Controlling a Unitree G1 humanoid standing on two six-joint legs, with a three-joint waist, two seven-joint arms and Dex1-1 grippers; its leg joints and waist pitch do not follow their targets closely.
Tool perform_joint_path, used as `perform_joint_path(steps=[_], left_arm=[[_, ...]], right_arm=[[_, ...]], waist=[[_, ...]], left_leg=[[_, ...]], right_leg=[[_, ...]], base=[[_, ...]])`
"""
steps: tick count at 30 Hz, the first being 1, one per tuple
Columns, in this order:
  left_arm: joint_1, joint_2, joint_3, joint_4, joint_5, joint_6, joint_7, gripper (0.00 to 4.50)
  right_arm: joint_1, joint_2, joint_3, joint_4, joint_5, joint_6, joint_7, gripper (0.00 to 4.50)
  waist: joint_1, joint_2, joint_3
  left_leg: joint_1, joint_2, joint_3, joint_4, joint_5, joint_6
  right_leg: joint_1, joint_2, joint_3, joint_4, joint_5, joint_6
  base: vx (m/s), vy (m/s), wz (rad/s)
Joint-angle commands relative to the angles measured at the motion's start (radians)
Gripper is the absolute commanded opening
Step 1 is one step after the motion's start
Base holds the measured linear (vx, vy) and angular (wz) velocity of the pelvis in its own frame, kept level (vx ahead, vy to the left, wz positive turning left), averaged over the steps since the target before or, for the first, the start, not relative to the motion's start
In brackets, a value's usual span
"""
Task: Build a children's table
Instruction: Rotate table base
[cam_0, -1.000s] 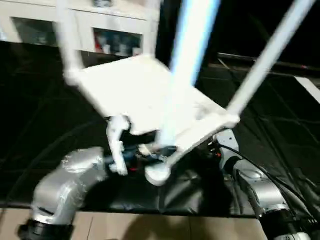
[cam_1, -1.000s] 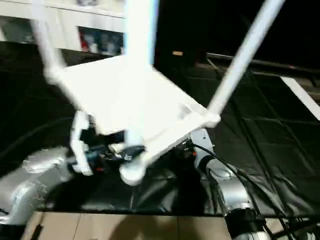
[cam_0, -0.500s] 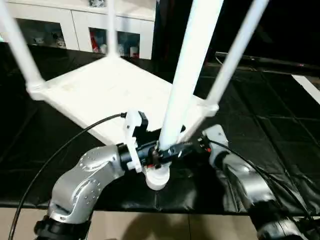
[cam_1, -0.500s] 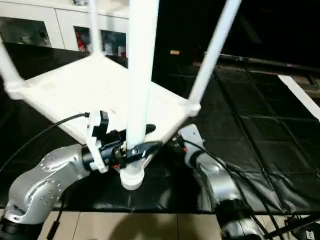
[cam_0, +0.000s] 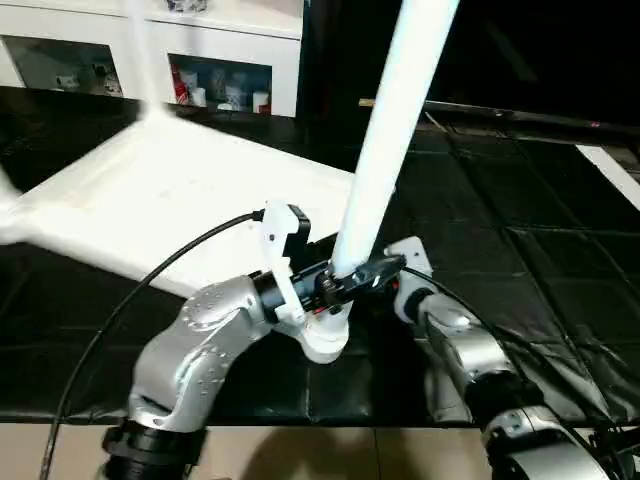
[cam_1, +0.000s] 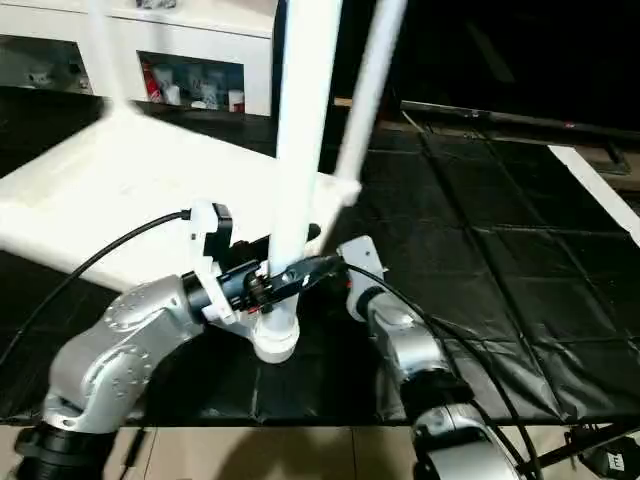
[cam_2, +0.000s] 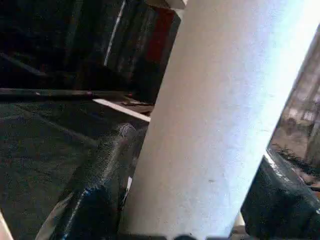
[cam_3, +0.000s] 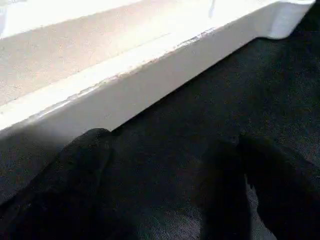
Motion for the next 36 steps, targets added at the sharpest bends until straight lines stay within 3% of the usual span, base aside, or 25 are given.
perform_joint_path(steps=[1, 2, 6, 7, 8, 9, 10, 16, 18, 19, 20, 21, 27, 28, 29, 30, 31, 32, 34, 36], left_arm=[[-0.03, -0.021, -0.05, 0.013, 0.022, -0.018, 0.006, 3.11], [-0.037, -0.021, -0.045, 0.029, 0.035, -0.033, 0.011, 3.11], [-0.06, 0.009, -0.025, 0.073, 0.068, -0.071, 0.002, 3.11], [-0.066, 0.03, -0.016, 0.084, 0.064, -0.07, -0.022, 3.11], [-0.072, 0.053, -0.005, 0.094, 0.054, -0.057, -0.05, 3.11], [-0.076, 0.078, 0.003, 0.101, 0.044, -0.045, -0.081, 3.11], [-0.08, 0.108, 0.01, 0.106, 0.03, -0.026, -0.119, 3.11], [-0.098, 0.232, 0.015, 0.148, 0.021, -0.019, -0.272, 3.11], [-0.112, 0.274, 0.006, 0.164, 0.026, -0.015, -0.322, 3.11], [-0.122, 0.307, -0.007, 0.182, 0.041, -0.027, -0.363, 3.11], [-0.124, 0.312, -0.009, 0.185, 0.043, -0.03, -0.369, 3.11], [-0.145, 0.363, -0.031, 0.225, 0.075, -0.061, -0.433, 3.11], [-0.199, 0.446, -0.074, 0.32, 0.142, -0.117, -0.545, 3.11], [-0.199, 0.446, -0.074, 0.32, 0.142, -0.117, -0.545, 3.11], [-0.222, 0.471, -0.104, 0.366, 0.185, -0.155, -0.58, 2.81], [-0.248, 0.486, -0.139, 0.421, 0.24, -0.208, -0.6, 2.76], [-0.249, 0.487, -0.141, 0.422, 0.242, -0.21, -0.601, 2.76], [-0.28, 0.489, -0.183, 0.489, 0.307, -0.274, -0.606, 2.76], [-0.312, 0.474, -0.217, 0.57, 0.372, -0.347, -0.584, 2.54], [-0.326, 0.47, -0.231, 0.605, 0.399, -0.379, -0.576, 2.32]], right_arm=[[-0.023, 0.029, 0.015, -0.003, 0.001, -0.028, 0.015, 4.5], [-0.024, 0.023, 0.003, 0.004, 0.003, -0.034, -0.001, 4.5], [-0.014, -0.015, -0.043, 0.005, 0.016, -0.053, -0.041, 4.5], [-0.007, -0.034, -0.057, -0.007, 0.023, -0.054, -0.039, 4.5], [0.0, -0.052, -0.071, -0.019, 0.032, -0.058, -0.027, 4.5], [0.008, -0.068, -0.082, -0.035, 0.04, -0.058, -0.014, 4.5], [0.018, -0.085, -0.091, -0.054, 0.046, -0.058, -0.002, 4.5], [0.067, -0.141, -0.102, -0.142, 0.067, -0.055, 0.078, 4.5], [0.089, -0.166, -0.1, -0.182, 0.075, -0.045, 0.117, 4.5], [0.108, -0.184, -0.098, -0.218, 0.084, -0.033, 0.149, 4.5], [0.11, -0.187, -0.097, -0.224, 0.085, -0.032, 0.154, 4.5], [0.142, -0.223, -0.088, -0.289, 0.097, -0.013, 0.211, 4.5], [0.205, -0.299, -0.075, -0.43, 0.128, 0.035, 0.322, 4.5], [0.205, -0.299, -0.075, -0.43, 0.128, 0.035, 0.322, 4.5], [0.237, -0.333, -0.062, -0.501, 0.144, 0.066, 0.376, 4.5], [0.272, -0.371, -0.043, -0.584, 0.168, 0.095, 0.444, 4.5], [0.273, -0.373, -0.042, -0.587, 0.168, 0.096, 0.446, 4.5], [0.309, -0.416, -0.018, -0.683, 0.204, 0.139, 0.525, 4.5], [0.335, -0.457, 0.006, -0.769, 0.244, 0.187, 0.593, 4.5], [0.345, -0.479, 0.019, -0.8, 0.257, 0.202, 0.625, 4.5]], waist=[[0.011, 0.026, -0.06], [0.011, 0.032, -0.059], [0.013, 0.029, -0.059], [0.017, 0.035, -0.058], [0.017, 0.033, -0.058], [0.021, 0.038, -0.058], [0.027, 0.037, -0.056], [0.035, 0.048, -0.058], [0.036, 0.046, -0.056], [0.037, 0.053, -0.057], [0.036, 0.049, -0.055], [0.038, 0.048, -0.054], [0.046, 0.055, -0.053], [0.047, 0.056, -0.056], [0.043, 0.056, -0.056], [0.05, 0.063, -0.052], [0.053, 0.06, -0.058], [0.051, 0.05, -0.054], [0.061, 0.057, -0.061], [0.059, 0.053, -0.062]], left_leg=[[-0.006, 0.074, -0.029, -0.063, -0.033, 0.028], [-0.006, 0.076, -0.031, -0.064, -0.038, 0.025], [-0.004, 0.074, -0.029, -0.064, -0.052, 0.018], [-0.004, 0.072, -0.028, -0.063, -0.053, 0.018], [-0.003, 0.07, -0.027, -0.063, -0.054, 0.02], [-0.001, 0.07, -0.028, -0.063, -0.057, 0.02], [-0.001, 0.069, -0.027, -0.063, -0.053, 0.023], [-0.003, 0.068, -0.027, -0.062, -0.027, 0.032], [-0.002, 0.067, -0.026, -0.063, -0.041, 0.035], [-0.002, 0.068, -0.028, -0.063, -0.039, 0.036], [-0.001, 0.066, -0.027, -0.064, -0.039, 0.042], [-0.002, 0.064, -0.028, -0.064, -0.039, 0.045], [0.0, 0.065, -0.028, -0.065, -0.044, 0.055], [0.001, 0.067, -0.029, -0.063, -0.042, 0.052], [-0.001, 0.069, -0.03, -0.065, -0.039, 0.052], [0.003, 0.063, -0.028, -0.062, -0.048, 0.075], [0.006, 0.067, -0.03, -0.061, -0.044, 0.075], [-0.004, 0.061, -0.03, -0.064, -0.039, 0.095], [-0.002, 0.064, -0.031, -0.061, -0.039, 0.099], [-0.005, 0.071, -0.033, -0.063, -0.036, 0.092]], right_leg=[[0.059, -0.145, 0.092, -0.061, -0.01, -0.119], [0.059, -0.146, 0.092, -0.061, -0.02, -0.118], [0.059, -0.145, 0.092, -0.064, -0.05, -0.108], [0.058, -0.145, 0.093, -0.064, -0.058, -0.105], [0.057, -0.143, 0.093, -0.067, -0.065, -0.101], [0.057, -0.143, 0.092, -0.066, -0.07, -0.097], [0.056, -0.141, 0.093, -0.065, -0.081, -0.089], [0.056, -0.141, 0.092, -0.062, -0.048, -0.098], [0.057, -0.14, 0.093, -0.066, -0.072, -0.097], [0.057, -0.141, 0.093, -0.063, -0.073, -0.099], [0.057, -0.138, 0.093, -0.069, -0.079, -0.094], [0.059, -0.137, 0.093, -0.07, -0.087, -0.088], [0.057, -0.137, 0.091, -0.081, -0.134, -0.071], [0.058, -0.139, 0.092, -0.073, -0.121, -0.074], [0.057, -0.14, 0.09, -0.071, -0.109, -0.087], [0.058, -0.131, 0.093, -0.087, -0.118, -0.055], [0.06, -0.135, 0.094, -0.074, -0.091, -0.055], [0.063, -0.13, 0.089, -0.082, -0.088, -0.044], [0.062, -0.137, 0.088, -0.077, -0.105, -0.023], [0.061, -0.141, 0.085, -0.077, -0.107, -0.033]], base=[[0.0, 0.0, 0.0], [0.0, 0.0, 0.0], [0.0, 0.0, 0.0], [0.0, 0.0, 0.0], [0.0, 0.0, 0.0], [0.0, 0.0, 0.0], [0.0, 0.0, 0.0], [0.0, 0.0, 0.0], [0.0, 0.0, 0.0], [0.0, 0.0, 0.0], [0.0, 0.0, 0.0], [0.0, 0.0, 0.0], [0.0, 0.0, 0.0], [0.0, 0.0, 0.0], [0.0, 0.0, 0.0], [0.0, 0.0, 0.0], [0.0, 0.0, 0.0], [0.0, 0.0, 0.0], [0.0, 0.0, 0.0], [0.0, 0.0, 0.0]])
